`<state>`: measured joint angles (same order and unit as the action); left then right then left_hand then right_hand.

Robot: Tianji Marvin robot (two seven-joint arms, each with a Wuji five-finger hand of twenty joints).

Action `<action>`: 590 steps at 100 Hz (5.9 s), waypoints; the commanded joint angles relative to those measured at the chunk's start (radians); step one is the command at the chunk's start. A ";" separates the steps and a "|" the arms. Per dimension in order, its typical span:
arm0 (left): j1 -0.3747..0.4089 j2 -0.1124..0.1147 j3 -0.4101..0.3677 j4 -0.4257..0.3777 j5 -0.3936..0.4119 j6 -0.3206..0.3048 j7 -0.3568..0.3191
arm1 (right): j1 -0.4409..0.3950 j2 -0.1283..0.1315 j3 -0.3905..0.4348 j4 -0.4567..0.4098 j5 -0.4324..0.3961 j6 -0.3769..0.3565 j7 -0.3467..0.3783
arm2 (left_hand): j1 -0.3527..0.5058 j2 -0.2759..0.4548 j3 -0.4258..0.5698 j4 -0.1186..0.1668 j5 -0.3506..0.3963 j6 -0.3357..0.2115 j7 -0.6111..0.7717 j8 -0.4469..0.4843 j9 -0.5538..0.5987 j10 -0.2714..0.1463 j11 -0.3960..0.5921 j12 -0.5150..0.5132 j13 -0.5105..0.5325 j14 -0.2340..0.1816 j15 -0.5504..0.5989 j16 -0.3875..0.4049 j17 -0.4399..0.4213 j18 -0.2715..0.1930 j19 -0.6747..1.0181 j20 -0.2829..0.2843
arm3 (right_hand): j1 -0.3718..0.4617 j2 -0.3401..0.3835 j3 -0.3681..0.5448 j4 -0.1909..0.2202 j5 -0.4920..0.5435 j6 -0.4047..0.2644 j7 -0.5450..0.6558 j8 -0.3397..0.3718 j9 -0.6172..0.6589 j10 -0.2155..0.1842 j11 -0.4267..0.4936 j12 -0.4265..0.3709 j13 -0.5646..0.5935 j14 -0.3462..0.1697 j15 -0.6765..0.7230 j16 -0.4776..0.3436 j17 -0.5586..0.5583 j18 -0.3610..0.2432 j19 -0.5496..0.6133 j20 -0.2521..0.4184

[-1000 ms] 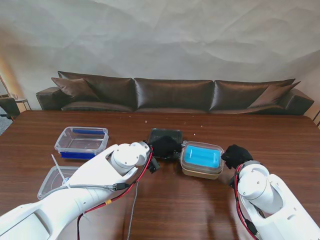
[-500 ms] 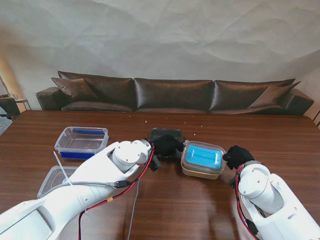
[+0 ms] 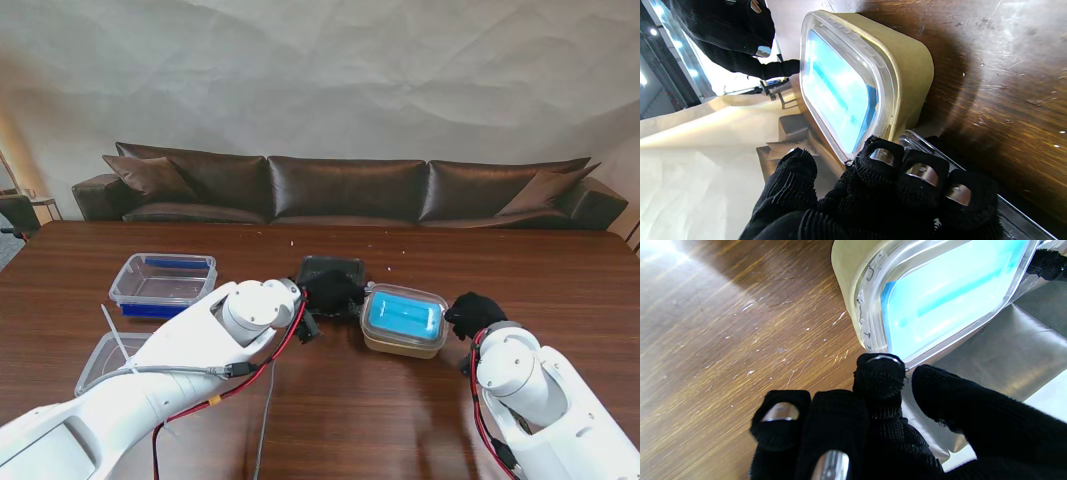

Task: Pair container bodies with their lids

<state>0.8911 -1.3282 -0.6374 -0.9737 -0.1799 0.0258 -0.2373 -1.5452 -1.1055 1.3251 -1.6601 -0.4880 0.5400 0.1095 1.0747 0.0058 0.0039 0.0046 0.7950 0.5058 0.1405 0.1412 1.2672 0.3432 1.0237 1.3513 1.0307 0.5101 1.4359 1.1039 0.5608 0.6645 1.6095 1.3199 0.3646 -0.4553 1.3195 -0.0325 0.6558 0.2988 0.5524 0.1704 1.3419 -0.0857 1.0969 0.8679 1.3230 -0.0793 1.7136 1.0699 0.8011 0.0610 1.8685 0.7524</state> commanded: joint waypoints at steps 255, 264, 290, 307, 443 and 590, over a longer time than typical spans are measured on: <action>-0.022 -0.009 0.023 0.011 -0.004 0.034 -0.055 | 0.007 0.008 -0.009 -0.006 -0.034 0.042 0.051 | 0.011 0.029 -0.009 -0.014 -0.034 -0.009 -0.027 -0.026 -0.012 0.046 -0.002 -0.001 0.014 0.073 0.064 0.006 -0.026 -0.022 -0.083 -0.062 | -0.002 0.027 -0.018 0.009 0.001 -0.058 0.017 0.007 0.107 0.114 -0.010 -0.019 -0.003 -0.098 0.082 -0.012 0.399 0.025 0.212 -0.008; -0.023 -0.009 0.023 0.013 -0.003 0.034 -0.055 | 0.009 0.009 -0.010 -0.006 -0.035 0.045 0.056 | 0.010 0.029 -0.009 -0.013 -0.033 -0.008 -0.027 -0.026 -0.012 0.045 -0.003 -0.002 0.014 0.073 0.064 0.006 -0.026 -0.022 -0.083 -0.062 | -0.002 0.028 -0.018 0.009 0.001 -0.059 0.018 0.008 0.107 0.113 -0.011 -0.019 -0.003 -0.102 0.081 -0.013 0.399 0.026 0.211 -0.009; -0.024 -0.008 0.026 0.012 -0.003 0.039 -0.062 | 0.012 0.012 -0.014 -0.005 -0.044 0.051 0.064 | 0.010 0.029 -0.009 -0.013 -0.030 -0.009 -0.025 -0.026 -0.011 0.045 -0.005 -0.004 0.014 0.073 0.064 0.006 -0.026 -0.022 -0.083 -0.062 | -0.006 0.028 -0.020 0.010 0.002 -0.056 0.019 0.008 0.107 0.113 -0.011 -0.019 -0.003 -0.099 0.082 -0.014 0.399 0.026 0.211 -0.009; -0.024 -0.008 0.026 0.011 -0.003 0.043 -0.063 | 0.015 0.014 -0.018 -0.001 -0.049 0.055 0.071 | 0.009 0.029 -0.009 -0.014 -0.028 -0.012 -0.023 -0.025 -0.012 0.045 -0.005 -0.005 0.014 0.073 0.064 0.006 -0.026 -0.022 -0.083 -0.062 | -0.008 0.030 -0.023 0.010 0.000 -0.057 0.018 0.008 0.106 0.113 -0.014 -0.020 -0.003 -0.099 0.082 -0.014 0.399 0.026 0.211 -0.009; -0.019 0.002 0.018 0.001 0.006 0.055 -0.064 | 0.046 0.021 -0.043 0.026 -0.085 0.070 0.089 | 0.009 0.029 -0.009 -0.014 -0.024 -0.008 -0.020 -0.024 -0.007 0.044 -0.005 -0.008 0.014 0.073 0.064 0.006 -0.023 -0.019 -0.083 -0.064 | -0.015 0.040 -0.041 0.009 -0.011 -0.053 0.021 0.010 0.106 0.113 -0.025 -0.021 -0.003 -0.099 0.082 -0.017 0.398 0.028 0.207 -0.011; -0.013 0.005 0.016 0.001 0.007 0.049 -0.068 | 0.049 0.029 -0.066 0.032 -0.069 -0.050 0.128 | 0.008 0.030 -0.009 -0.013 -0.022 -0.012 -0.016 -0.021 -0.007 0.045 -0.005 -0.009 0.014 0.073 0.064 0.006 -0.023 -0.019 -0.083 -0.065 | -0.042 0.038 -0.039 0.019 0.137 -0.239 -0.006 -0.010 0.107 0.105 0.002 -0.012 -0.003 -0.109 0.081 -0.010 0.399 0.017 0.208 -0.012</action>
<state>0.8761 -1.3222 -0.6167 -0.9680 -0.1739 0.0767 -0.2867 -1.4957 -1.0763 1.2641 -1.6249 -0.5533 0.4871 0.2191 1.0747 0.0058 0.0039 0.0047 0.7778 0.4942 0.1233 0.1237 1.2655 0.3432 1.0196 1.3488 1.0301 0.5101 1.4359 1.1039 0.5603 0.6645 1.6093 1.3198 0.3475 -0.4552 1.2942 -0.0325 0.7885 0.0573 0.5493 0.1673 1.3519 -0.0856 1.0738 0.8553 1.3230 -0.0776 1.7136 1.0542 0.8011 0.0710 1.8688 0.7522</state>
